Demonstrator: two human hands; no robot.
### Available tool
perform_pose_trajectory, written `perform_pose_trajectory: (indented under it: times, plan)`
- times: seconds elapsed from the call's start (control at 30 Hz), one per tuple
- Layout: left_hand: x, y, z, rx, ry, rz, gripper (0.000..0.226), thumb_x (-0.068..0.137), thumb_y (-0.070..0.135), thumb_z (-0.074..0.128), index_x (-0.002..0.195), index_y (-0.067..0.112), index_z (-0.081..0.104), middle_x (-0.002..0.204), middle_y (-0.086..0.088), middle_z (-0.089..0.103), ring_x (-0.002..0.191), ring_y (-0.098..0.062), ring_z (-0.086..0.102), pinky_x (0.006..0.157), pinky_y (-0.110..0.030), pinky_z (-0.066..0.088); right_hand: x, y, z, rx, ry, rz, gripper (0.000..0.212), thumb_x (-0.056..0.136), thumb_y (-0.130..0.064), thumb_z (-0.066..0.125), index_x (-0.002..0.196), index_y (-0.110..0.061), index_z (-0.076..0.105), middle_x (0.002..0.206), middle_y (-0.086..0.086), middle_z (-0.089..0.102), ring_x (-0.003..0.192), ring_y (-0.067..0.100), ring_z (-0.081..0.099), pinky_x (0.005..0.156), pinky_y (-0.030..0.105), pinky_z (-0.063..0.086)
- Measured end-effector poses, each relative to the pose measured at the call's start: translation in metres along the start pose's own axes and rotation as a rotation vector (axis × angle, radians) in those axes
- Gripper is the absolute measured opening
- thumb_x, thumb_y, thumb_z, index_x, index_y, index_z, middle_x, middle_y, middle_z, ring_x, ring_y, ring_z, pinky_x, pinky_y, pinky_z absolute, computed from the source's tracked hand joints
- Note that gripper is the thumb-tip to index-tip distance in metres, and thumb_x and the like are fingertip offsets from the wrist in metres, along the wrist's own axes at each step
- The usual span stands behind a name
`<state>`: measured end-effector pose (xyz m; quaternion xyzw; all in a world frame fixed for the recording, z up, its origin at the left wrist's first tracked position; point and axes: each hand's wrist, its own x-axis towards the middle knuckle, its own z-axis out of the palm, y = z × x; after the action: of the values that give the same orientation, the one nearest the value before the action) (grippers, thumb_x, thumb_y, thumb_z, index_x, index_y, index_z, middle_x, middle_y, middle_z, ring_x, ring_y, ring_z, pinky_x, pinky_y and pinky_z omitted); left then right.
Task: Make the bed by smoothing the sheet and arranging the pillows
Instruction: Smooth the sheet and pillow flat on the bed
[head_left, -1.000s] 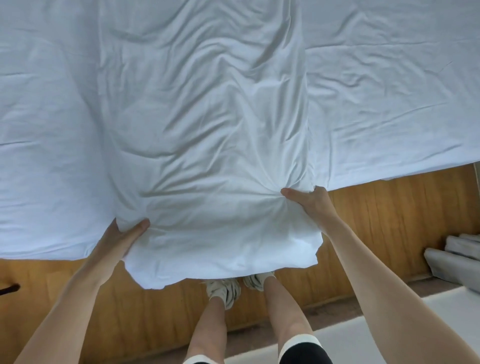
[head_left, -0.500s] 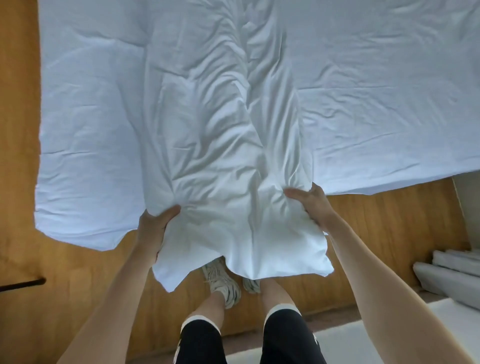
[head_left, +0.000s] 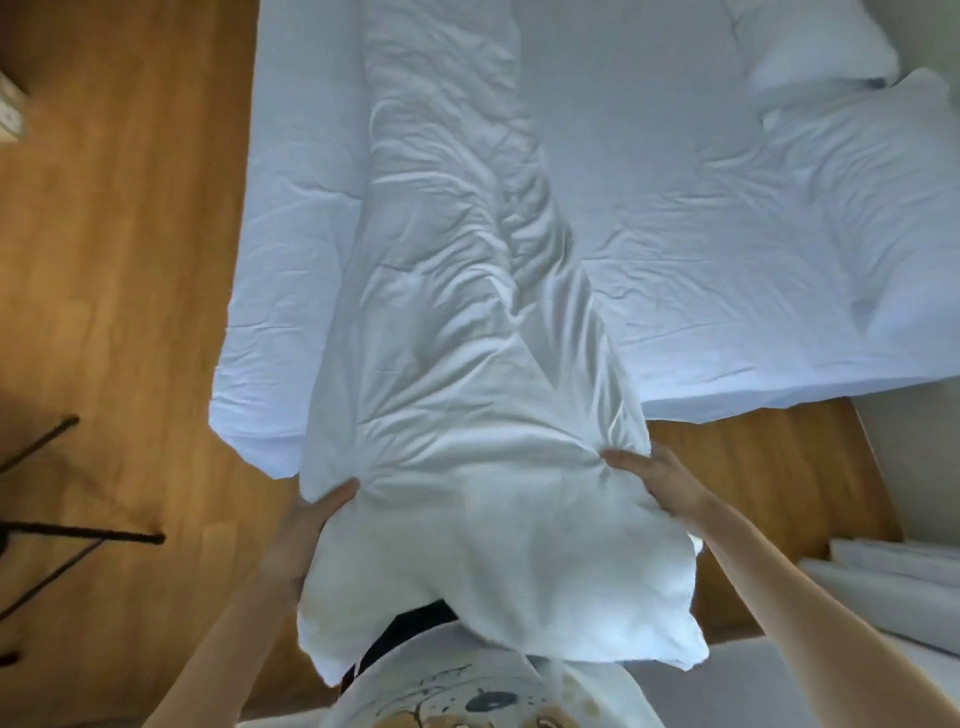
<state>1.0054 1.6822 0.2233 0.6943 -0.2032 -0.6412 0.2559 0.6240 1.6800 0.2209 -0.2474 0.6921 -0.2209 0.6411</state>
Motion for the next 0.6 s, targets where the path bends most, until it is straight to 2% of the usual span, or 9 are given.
perform_pose_trajectory:
  times: [0.07, 0.13, 0.27, 0.3, 0.37, 0.43, 0.6]
  plan:
    - [-0.034, -0.032, -0.003, 0.021, 0.006, -0.05, 0.05, 0.071, 0.038, 0.08, 0.112, 0.017, 0.06, 0.097, -0.003, 0.07, 0.089, -0.023, 0.064, 0.066, -0.032, 0.047, -0.028, 0.034, -0.002, -0.017, -0.035, 0.052, 0.05, 0.067, -0.033, 0.08, 0.108, -0.005, 0.07, 0.097, 0.014, 0.074, 0.088, 0.031, 0.072, 0.078, 0.038, 0.056]
    - [-0.061, -0.065, -0.002, 0.049, 0.016, -0.129, 0.06, 0.059, 0.044, 0.083, 0.107, 0.013, 0.064, 0.091, -0.006, 0.073, 0.087, -0.025, 0.066, 0.067, -0.032, 0.047, -0.048, 0.069, -0.007, -0.02, -0.052, 0.106, 0.058, 0.062, -0.039, 0.081, 0.109, -0.007, 0.07, 0.099, 0.014, 0.074, 0.091, 0.031, 0.071, 0.084, 0.042, 0.055]
    - [-0.097, -0.115, 0.01, 0.023, 0.009, -0.231, 0.074, 0.048, 0.049, 0.084, 0.107, 0.008, 0.067, 0.093, -0.012, 0.073, 0.09, -0.032, 0.067, 0.078, -0.039, 0.05, -0.076, 0.126, -0.026, 0.023, -0.064, 0.164, 0.071, 0.056, -0.044, 0.084, 0.114, -0.008, 0.066, 0.103, 0.014, 0.073, 0.095, 0.033, 0.07, 0.094, 0.051, 0.051]
    - [-0.103, -0.121, 0.016, 0.015, 0.006, -0.245, 0.066, 0.055, 0.044, 0.084, 0.106, 0.006, 0.067, 0.092, -0.014, 0.073, 0.088, -0.033, 0.067, 0.073, -0.037, 0.049, -0.079, 0.132, -0.032, 0.03, -0.061, 0.165, 0.074, 0.054, -0.045, 0.085, 0.114, -0.008, 0.066, 0.104, 0.014, 0.073, 0.095, 0.033, 0.07, 0.094, 0.051, 0.051]
    - [-0.116, -0.125, 0.026, 0.026, 0.025, -0.238, 0.038, 0.079, 0.032, 0.073, 0.106, 0.005, 0.066, 0.091, -0.016, 0.071, 0.084, -0.031, 0.066, 0.064, -0.033, 0.045, -0.083, 0.138, -0.041, 0.033, -0.06, 0.158, 0.081, 0.049, -0.05, 0.088, 0.115, -0.008, 0.065, 0.104, 0.013, 0.073, 0.095, 0.032, 0.07, 0.093, 0.049, 0.052]
    - [-0.12, -0.122, 0.033, 0.011, 0.046, -0.23, 0.026, 0.087, 0.027, 0.064, 0.105, 0.008, 0.065, 0.092, -0.014, 0.071, 0.084, -0.029, 0.065, 0.063, -0.032, 0.045, -0.082, 0.139, -0.045, 0.032, -0.067, 0.159, 0.08, 0.05, -0.049, 0.088, 0.115, -0.009, 0.065, 0.104, 0.012, 0.073, 0.095, 0.031, 0.07, 0.094, 0.049, 0.051]
    - [-0.109, -0.11, 0.032, 0.031, 0.083, -0.253, 0.04, 0.083, 0.036, 0.068, 0.111, 0.008, 0.065, 0.095, -0.015, 0.072, 0.091, -0.035, 0.065, 0.072, -0.038, 0.048, -0.073, 0.124, -0.041, 0.0, -0.055, 0.128, 0.064, 0.058, -0.046, 0.08, 0.11, -0.011, 0.068, 0.099, 0.008, 0.074, 0.091, 0.027, 0.071, 0.092, 0.047, 0.053]
